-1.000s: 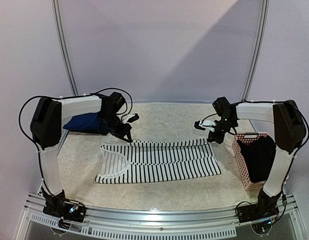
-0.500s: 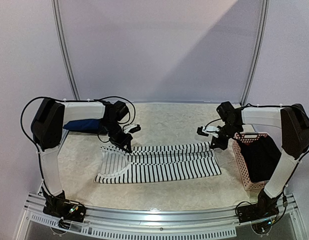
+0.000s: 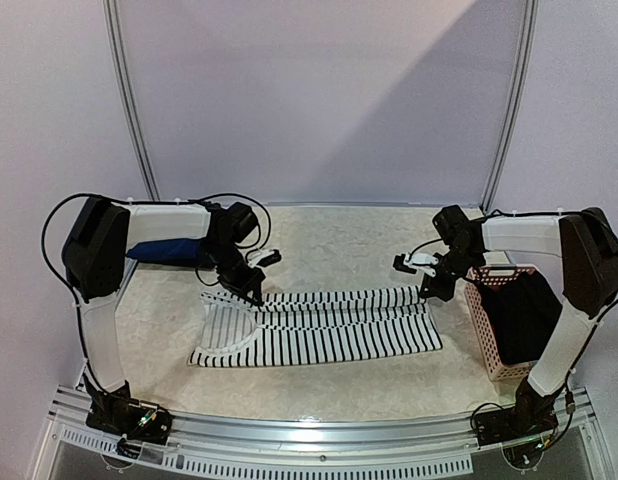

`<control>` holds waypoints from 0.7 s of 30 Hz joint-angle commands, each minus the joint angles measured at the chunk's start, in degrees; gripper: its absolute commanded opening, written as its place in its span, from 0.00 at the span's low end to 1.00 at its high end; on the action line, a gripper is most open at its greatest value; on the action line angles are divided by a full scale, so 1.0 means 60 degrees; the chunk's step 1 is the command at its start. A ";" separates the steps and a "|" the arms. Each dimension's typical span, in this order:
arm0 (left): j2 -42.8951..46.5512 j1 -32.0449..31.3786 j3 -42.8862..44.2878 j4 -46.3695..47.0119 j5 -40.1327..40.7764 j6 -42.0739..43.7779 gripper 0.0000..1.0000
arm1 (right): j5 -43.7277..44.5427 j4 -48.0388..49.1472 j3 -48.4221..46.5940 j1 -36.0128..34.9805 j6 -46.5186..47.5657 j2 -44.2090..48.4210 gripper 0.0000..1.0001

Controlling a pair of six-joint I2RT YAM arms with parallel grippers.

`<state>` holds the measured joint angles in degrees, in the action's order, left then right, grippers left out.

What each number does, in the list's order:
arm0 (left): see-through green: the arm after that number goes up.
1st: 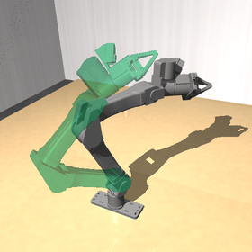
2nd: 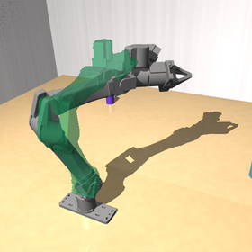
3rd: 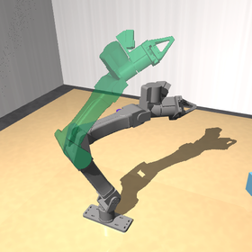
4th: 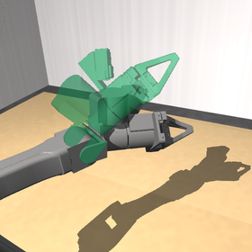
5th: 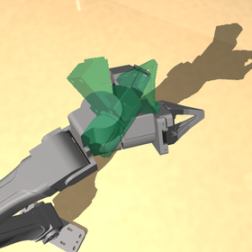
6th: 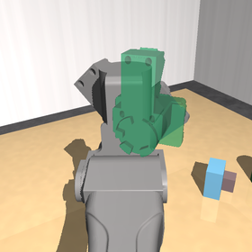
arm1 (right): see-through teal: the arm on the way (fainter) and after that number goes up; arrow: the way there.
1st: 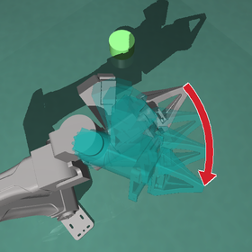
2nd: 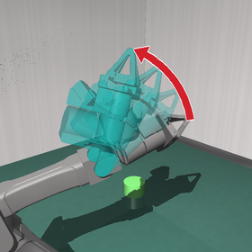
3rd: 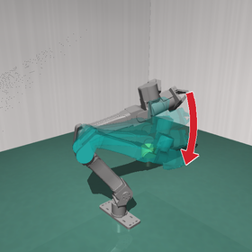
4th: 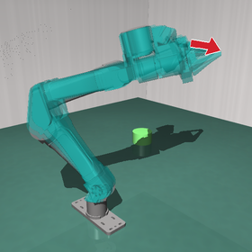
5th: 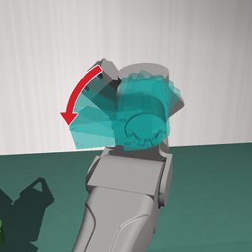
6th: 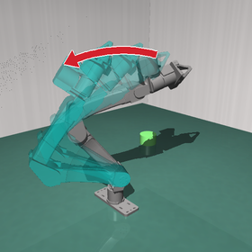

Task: Fold and stack the mixed laundry pile
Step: Fold the 1/3-folded tank top at the center of the board.

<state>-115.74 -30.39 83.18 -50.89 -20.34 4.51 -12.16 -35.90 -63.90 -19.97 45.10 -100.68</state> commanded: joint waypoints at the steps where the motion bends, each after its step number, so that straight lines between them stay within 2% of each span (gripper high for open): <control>1: 0.0303 -0.0091 -0.0198 0.0259 0.0401 0.0072 0.00 | 0.0401 0.0426 0.0009 -0.0011 -0.0037 -0.0226 0.02; 5: 0.0625 -0.0105 -0.0536 0.0373 0.0211 0.0111 0.00 | 0.0008 0.0152 0.0256 -0.0020 0.0299 -0.0097 0.04; 9: 0.0898 -0.0262 -0.0778 -0.0002 -0.0035 -0.0010 0.09 | -0.0698 -0.0919 0.0557 -0.0028 0.1076 0.0351 0.18; 12: 0.1420 -0.0398 -0.0945 -0.0278 0.0347 -0.0135 0.23 | -0.0869 -0.1635 0.0587 -0.0003 0.1286 0.0765 0.26; 13: 0.1654 -0.0398 -0.1018 -0.0259 0.0440 -0.0175 0.24 | -0.0902 -0.1718 0.0588 0.0011 0.1239 0.0956 0.29; 18: 0.2166 -0.0406 -0.1015 -0.0001 0.0230 -0.0442 0.25 | -0.1506 -0.2090 -0.0050 0.0061 0.0807 0.1245 0.32; 21: 0.2087 -0.0399 -0.0960 0.0045 0.0667 -0.0684 0.25 | -0.1850 -0.1933 -0.0561 0.0078 0.0217 0.1013 0.32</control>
<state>-103.04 -32.29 77.06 -51.24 -18.72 2.59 -18.68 -46.74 -62.98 -19.84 50.15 -94.48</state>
